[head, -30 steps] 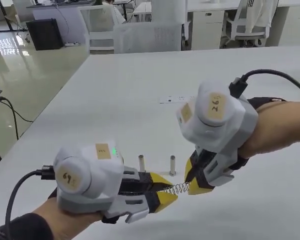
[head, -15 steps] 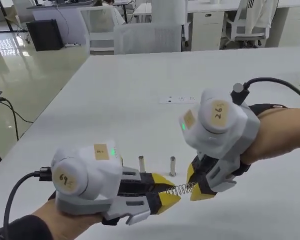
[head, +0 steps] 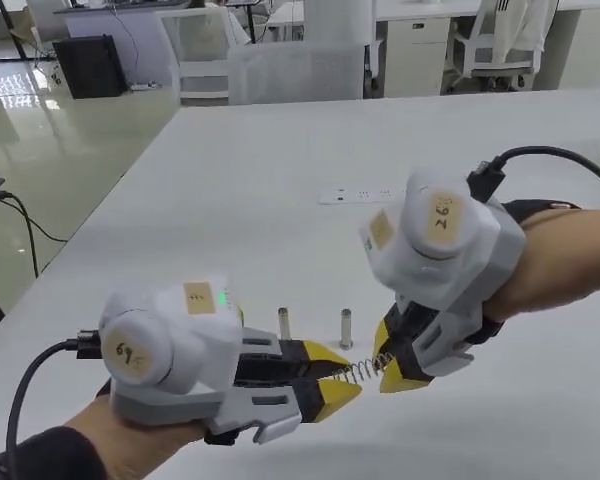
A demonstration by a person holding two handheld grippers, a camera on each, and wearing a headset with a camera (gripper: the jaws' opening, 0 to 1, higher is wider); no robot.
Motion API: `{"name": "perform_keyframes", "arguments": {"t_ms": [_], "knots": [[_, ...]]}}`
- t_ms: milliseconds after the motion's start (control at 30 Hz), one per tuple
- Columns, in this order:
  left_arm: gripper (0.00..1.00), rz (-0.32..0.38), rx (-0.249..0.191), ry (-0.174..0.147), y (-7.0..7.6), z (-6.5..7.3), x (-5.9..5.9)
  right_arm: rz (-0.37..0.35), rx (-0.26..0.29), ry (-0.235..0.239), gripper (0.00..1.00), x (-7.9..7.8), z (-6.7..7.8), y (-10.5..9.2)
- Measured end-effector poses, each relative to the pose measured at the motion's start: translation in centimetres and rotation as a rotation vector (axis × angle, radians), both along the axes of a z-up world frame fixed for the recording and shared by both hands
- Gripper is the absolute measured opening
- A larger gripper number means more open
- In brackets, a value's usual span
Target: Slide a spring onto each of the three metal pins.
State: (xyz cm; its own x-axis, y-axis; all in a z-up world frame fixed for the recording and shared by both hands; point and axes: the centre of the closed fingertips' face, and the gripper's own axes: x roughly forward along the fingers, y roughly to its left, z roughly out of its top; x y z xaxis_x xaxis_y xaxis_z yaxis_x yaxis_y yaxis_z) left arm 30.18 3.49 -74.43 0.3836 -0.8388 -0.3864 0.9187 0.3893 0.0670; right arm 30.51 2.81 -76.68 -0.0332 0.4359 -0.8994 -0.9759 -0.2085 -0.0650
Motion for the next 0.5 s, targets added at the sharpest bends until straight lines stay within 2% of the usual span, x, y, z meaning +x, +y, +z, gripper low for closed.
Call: {"name": "perform_keyframes", "arguments": {"t_ms": [367,500], "knots": [[0.03,-0.006,0.019,0.01,-0.1,-0.5,-0.1,0.003,0.005,0.013,0.08,-0.4,0.9,0.3],[0.03,-0.01,0.026,0.014,-0.1,-0.7,-0.1,0.007,0.026,0.029,0.08,-0.7,1.5,0.6]]}}
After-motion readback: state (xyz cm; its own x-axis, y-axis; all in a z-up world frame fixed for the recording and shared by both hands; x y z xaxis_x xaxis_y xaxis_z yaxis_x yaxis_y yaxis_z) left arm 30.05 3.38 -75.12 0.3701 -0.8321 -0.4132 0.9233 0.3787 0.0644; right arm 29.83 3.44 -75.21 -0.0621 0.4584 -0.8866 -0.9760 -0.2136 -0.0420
